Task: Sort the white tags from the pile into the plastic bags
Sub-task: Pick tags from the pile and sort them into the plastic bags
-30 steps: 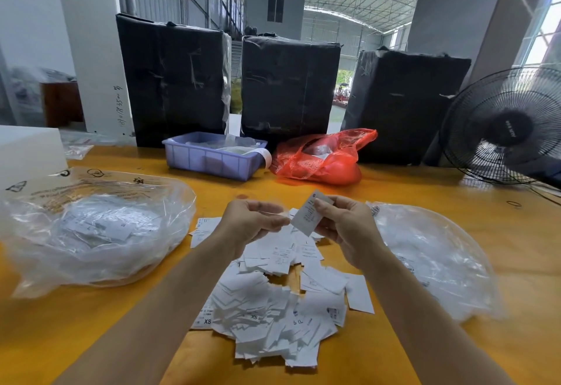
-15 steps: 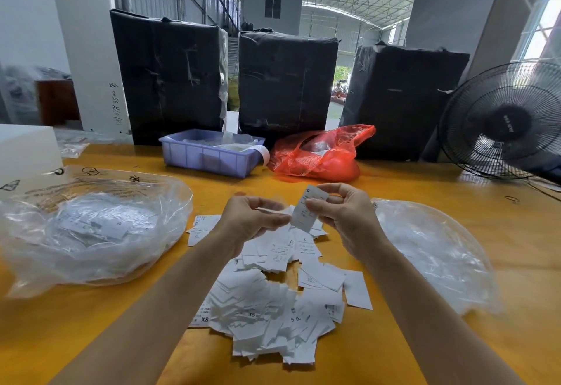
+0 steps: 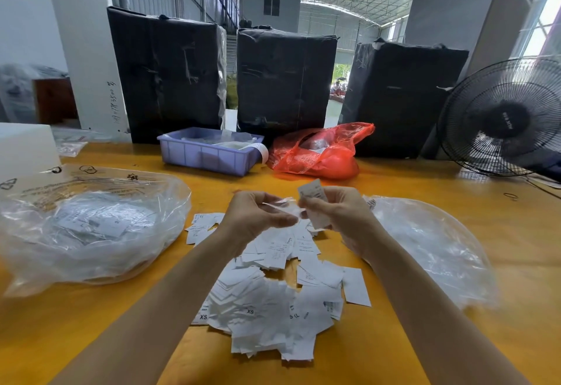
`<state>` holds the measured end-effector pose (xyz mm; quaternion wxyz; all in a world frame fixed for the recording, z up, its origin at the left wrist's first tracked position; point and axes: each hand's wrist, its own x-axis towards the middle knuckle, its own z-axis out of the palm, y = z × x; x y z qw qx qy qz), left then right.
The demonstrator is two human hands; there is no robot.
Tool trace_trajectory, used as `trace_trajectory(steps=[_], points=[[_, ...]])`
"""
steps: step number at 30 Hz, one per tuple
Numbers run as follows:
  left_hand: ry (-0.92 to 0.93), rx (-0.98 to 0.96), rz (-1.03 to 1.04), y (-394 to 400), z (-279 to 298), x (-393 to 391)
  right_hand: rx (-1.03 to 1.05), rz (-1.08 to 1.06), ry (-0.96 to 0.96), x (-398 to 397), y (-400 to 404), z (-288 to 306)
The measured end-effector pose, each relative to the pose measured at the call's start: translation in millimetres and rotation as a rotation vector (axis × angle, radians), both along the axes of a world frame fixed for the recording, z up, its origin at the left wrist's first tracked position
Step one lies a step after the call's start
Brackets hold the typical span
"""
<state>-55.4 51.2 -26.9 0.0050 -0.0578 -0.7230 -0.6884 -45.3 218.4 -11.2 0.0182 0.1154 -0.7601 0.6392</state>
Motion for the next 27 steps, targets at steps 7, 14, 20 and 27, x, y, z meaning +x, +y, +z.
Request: trace_trajectory(steps=[7,14,20,27], points=[[-0.041,0.038,0.014,-2.0,0.0,-1.6,0.103,-0.082,0.088,-2.5,11.8,4.2],[0.0,0.016,-0.001,-0.5,-0.9,0.1,0.208,-0.025,0.055,-1.9,10.6,5.7],[0.023,-0.028,-0.012,-0.5,0.0,1.5,0.286,-0.054,0.087,-1.3,7.4,5.7],[0.0,-0.132,-0.03,-1.9,0.5,1.9,0.388,0.007,0.06,1.4,6.9,7.7]])
